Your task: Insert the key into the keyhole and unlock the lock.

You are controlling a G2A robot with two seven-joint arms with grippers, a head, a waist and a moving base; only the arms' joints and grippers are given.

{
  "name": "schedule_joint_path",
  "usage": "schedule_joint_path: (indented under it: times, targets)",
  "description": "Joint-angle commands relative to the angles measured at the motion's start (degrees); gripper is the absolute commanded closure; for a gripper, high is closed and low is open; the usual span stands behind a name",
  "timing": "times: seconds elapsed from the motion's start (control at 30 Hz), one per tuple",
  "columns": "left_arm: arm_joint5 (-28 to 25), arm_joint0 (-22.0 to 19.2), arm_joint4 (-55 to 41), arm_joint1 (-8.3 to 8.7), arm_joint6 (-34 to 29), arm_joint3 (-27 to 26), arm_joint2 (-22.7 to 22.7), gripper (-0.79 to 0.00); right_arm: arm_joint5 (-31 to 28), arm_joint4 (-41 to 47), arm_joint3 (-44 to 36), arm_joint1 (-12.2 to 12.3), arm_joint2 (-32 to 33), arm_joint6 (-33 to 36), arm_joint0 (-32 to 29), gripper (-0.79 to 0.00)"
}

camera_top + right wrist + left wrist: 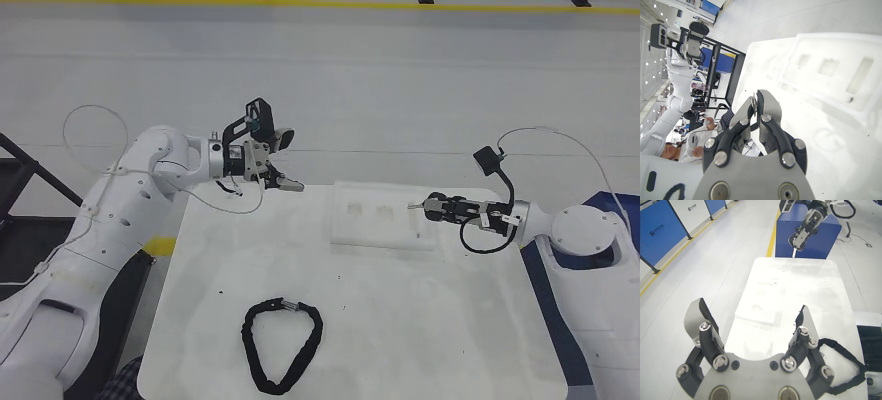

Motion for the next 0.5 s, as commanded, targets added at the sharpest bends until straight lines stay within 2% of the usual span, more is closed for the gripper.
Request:
schedule_joint_path:
  times: [0.0,0.23,0.47]
  targets:
    - [0.0,1.3,1.6,0.59,-0.2,-0.8,0.7,-0.785,0.0,0.0,0.0,0.0,0.0,0.0,0.0,0.0]
    - [0.0,4.9,5.8,2.62,7.0,-1.7,5.4,-0.785,0.0,0.0,0.0,0.0,0.0,0.0,0.0,0.0]
    - [0.0,3.7,12.3,5.32,16.6,-0.9,13.5,-0.785,0.0,0.0,0.0,0.0,0.0,0.0,0.0,0.0]
